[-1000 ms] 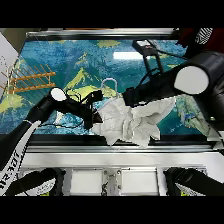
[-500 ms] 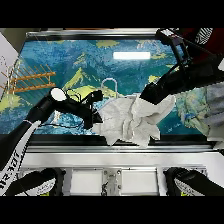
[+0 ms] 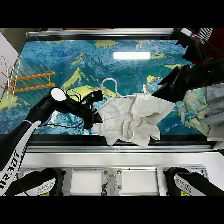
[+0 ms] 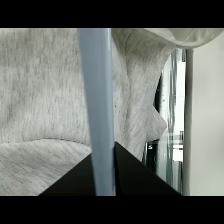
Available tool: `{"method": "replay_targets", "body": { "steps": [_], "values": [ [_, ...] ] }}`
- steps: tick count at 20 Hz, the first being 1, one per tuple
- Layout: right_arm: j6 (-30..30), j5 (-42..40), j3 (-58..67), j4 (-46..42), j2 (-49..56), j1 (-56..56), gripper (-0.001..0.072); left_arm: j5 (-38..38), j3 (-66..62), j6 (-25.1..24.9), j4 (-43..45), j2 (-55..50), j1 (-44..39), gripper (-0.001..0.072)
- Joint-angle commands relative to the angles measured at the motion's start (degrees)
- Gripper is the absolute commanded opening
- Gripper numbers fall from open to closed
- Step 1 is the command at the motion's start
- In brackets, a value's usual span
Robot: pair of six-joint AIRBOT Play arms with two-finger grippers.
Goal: Fold the clothes and pants, and hang the long-sleeved shirts on hangers.
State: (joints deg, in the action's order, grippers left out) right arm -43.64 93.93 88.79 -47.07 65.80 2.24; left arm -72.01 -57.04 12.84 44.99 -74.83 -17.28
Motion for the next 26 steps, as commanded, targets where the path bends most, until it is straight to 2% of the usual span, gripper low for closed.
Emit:
{"method": "replay_targets", "body": {
  "steps": [1,3,5,10,15,26],
  "values": [
    [20.09,2.78,-8.90,17.66,0.02,15.39,0.0589,0.00,-0.04,0.00,0.00,-0.04,0.00,0.0022],
    [27.87,2.78,-14.97,21.24,0.35,22.29,0.0588,0.00,-0.04,0.00,0.00,-0.04,0.00,0.0023],
    [31.78,3.37,-19.52,25.00,1.92,26.75,0.0589,0.00,-0.04,0.00,0.00,-0.04,0.00,0.0023],
    [37.46,10.95,-20.94,26.91,10.67,28.26,0.0589,0.00,-0.04,0.00,0.00,-0.04,0.00,0.0023],
    [42.93,11.65,-20.98,26.51,15.43,26.99,0.0589,0.02,-0.04,0.00,0.00,-0.04,0.00,0.0022],
    [44.94,11.54,-21.00,25.88,20.52,17.33,0.0589,0.04,-0.04,0.00,0.00,-0.04,0.00,0.0022]
  ]
}}
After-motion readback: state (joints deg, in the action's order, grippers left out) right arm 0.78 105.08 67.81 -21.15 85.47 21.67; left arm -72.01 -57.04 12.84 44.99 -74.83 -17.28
